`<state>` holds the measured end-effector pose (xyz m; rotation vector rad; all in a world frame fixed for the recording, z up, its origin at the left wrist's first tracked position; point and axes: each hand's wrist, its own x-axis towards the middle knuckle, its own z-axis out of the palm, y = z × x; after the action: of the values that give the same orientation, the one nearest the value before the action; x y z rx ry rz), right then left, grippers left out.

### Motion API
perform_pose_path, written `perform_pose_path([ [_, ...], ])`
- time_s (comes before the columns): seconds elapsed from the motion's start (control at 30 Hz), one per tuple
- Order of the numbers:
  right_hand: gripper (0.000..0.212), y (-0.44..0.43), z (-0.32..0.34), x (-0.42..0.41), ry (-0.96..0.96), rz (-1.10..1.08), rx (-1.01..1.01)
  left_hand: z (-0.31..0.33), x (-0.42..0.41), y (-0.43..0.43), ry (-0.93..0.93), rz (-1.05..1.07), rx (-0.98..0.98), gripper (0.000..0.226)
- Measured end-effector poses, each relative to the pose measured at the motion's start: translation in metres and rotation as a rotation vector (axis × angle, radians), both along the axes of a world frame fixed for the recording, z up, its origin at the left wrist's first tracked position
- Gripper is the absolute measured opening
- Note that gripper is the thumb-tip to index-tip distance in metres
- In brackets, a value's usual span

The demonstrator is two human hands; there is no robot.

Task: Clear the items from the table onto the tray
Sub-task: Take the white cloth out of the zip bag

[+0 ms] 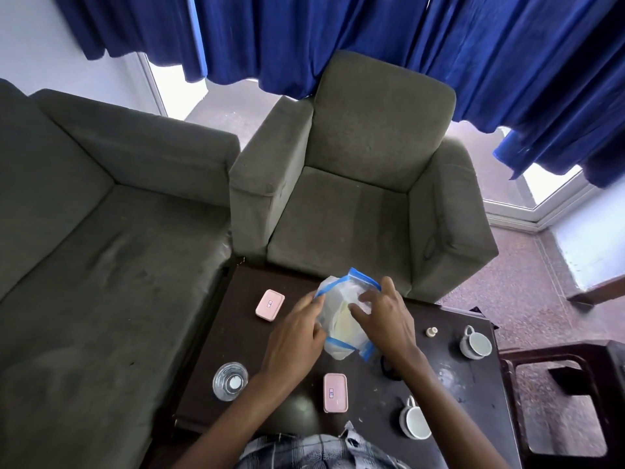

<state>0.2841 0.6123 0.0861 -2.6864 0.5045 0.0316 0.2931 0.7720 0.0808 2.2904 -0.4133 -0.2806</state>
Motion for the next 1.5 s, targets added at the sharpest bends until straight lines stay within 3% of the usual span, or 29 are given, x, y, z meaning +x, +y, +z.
perform_pose_path([
  [0.33, 0.022, -0.011, -0.005, 0.005, 0.031, -0.095, 0.051, 0.002, 0.001, -0.010, 0.024, -0.022, -0.009, 0.054],
  [0.57, 0.022, -0.021, -0.007, 0.009, -0.005, -0.176, 0.354, 0.000, 0.002, -0.016, 0.026, -0.063, -0.017, 0.057],
  [0.7, 0.019, -0.026, -0.003, 0.008, -0.015, -0.241, 0.725, 0.003, 0.000, -0.020, 0.043, -0.063, -0.029, 0.058],
  [0.77, 0.017, -0.028, -0.001, 0.007, -0.008, -0.249, 0.810, 0.005, 0.000, -0.023, 0.056, -0.053, -0.041, 0.058],
  [0.97, 0.030, -0.025, 0.006, 0.004, -0.024, -0.118, 0.737, 0.007, 0.004, -0.027, 0.083, -0.044, -0.046, 0.058],
  [1.1, 0.041, -0.022, 0.002, 0.006, 0.005, -0.023, 0.444, 0.006, 0.005, -0.027, 0.077, -0.046, -0.045, 0.059],
  [1.27, 0.019, -0.022, -0.005, 0.009, -0.012, -0.041, 0.353, 0.008, 0.005, -0.027, 0.082, -0.037, -0.033, 0.060],
  [1.5, 0.015, -0.026, 0.010, 0.005, -0.014, -0.319, 1.046, 0.011, 0.005, -0.027, 0.085, -0.060, 0.008, 0.061],
])
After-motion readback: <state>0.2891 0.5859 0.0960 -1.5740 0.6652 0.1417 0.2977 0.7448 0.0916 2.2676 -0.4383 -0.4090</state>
